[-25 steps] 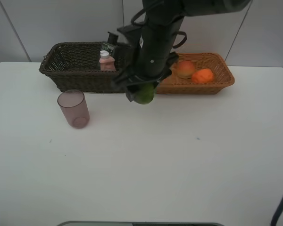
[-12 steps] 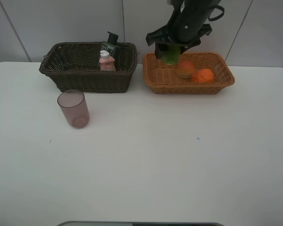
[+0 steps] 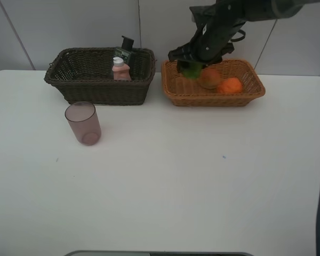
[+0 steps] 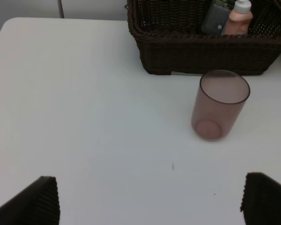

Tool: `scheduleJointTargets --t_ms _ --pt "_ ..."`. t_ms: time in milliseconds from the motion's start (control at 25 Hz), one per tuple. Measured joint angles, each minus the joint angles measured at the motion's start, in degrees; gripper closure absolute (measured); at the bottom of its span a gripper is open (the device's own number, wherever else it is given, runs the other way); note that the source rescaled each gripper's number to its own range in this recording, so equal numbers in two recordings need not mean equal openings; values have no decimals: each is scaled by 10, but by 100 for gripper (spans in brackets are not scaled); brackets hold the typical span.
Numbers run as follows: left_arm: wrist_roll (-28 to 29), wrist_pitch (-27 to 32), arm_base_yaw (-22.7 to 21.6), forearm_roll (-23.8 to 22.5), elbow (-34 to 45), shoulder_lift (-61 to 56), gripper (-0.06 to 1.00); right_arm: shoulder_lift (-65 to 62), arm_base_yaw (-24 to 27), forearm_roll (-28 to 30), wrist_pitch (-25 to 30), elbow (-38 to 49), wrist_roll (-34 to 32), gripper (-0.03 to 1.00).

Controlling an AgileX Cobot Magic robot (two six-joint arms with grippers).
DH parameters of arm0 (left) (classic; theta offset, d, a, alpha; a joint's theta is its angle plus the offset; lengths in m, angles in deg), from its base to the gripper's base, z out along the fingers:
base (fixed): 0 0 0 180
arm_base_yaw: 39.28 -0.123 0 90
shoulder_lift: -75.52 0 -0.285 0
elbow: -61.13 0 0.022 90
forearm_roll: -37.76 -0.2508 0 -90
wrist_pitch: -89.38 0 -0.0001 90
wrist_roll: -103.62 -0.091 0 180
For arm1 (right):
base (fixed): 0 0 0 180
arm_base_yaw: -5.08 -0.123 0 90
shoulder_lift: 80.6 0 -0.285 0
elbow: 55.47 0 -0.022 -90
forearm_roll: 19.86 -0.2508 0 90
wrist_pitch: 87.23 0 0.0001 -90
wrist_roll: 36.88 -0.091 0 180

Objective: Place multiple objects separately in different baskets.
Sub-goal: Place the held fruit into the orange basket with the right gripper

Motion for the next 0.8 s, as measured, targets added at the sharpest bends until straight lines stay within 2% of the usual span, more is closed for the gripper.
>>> scheduleJointTargets --t_ms 200,640,720,800 --pt "0 0 0 0 0 0 -5 31 0 0 -49 0 0 49" --pt "0 0 0 0 0 0 -5 67 14 0 -78 1 0 49" --pt "0 0 0 0 0 0 -5 67 16 0 -79 1 0 44" --pt "0 0 0 0 0 0 -5 67 16 0 -81 1 0 27"
